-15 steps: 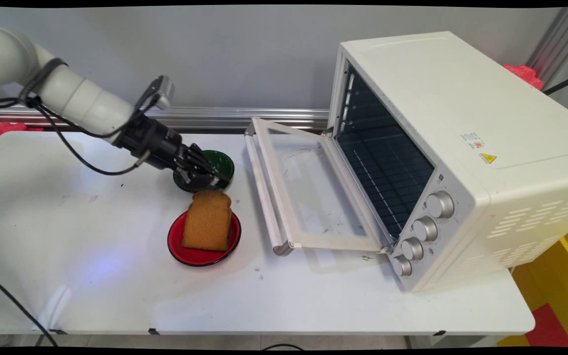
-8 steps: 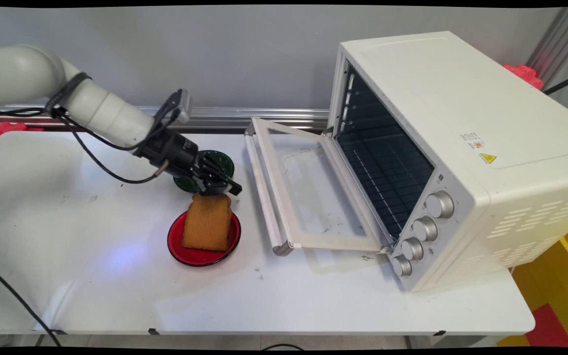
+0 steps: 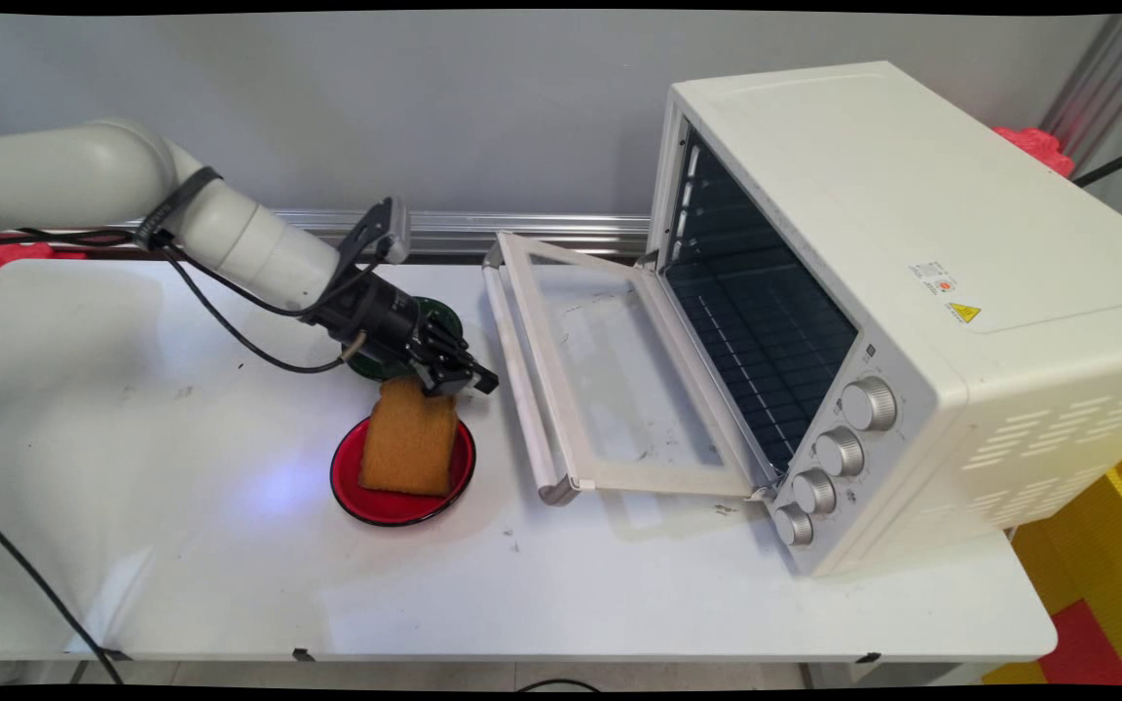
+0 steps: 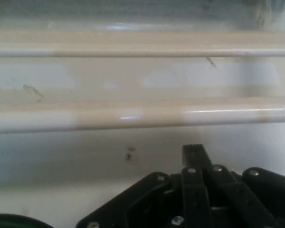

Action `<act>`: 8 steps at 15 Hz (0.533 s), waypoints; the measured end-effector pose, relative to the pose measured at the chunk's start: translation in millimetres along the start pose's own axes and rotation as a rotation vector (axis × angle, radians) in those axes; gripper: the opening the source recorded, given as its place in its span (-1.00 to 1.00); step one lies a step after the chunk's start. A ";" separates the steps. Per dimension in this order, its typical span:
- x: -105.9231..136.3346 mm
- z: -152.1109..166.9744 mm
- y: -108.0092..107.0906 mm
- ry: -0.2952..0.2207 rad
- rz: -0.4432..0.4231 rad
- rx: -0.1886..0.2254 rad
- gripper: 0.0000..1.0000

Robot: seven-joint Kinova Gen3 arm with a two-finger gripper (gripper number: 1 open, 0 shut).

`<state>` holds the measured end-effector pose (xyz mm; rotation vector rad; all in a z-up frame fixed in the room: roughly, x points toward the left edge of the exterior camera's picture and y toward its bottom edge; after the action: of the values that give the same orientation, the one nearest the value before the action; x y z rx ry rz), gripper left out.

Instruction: Close the oven

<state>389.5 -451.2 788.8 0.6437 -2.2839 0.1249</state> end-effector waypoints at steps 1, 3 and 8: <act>-0.1 2.1 -0.5 0.000 0.001 0.001 -1.00; -0.2 7.3 -1.8 0.002 0.002 0.002 -1.00; 0.3 20.4 -4.7 0.008 0.004 0.003 -1.00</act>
<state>378.5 -461.0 773.9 0.6389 -2.2774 0.1325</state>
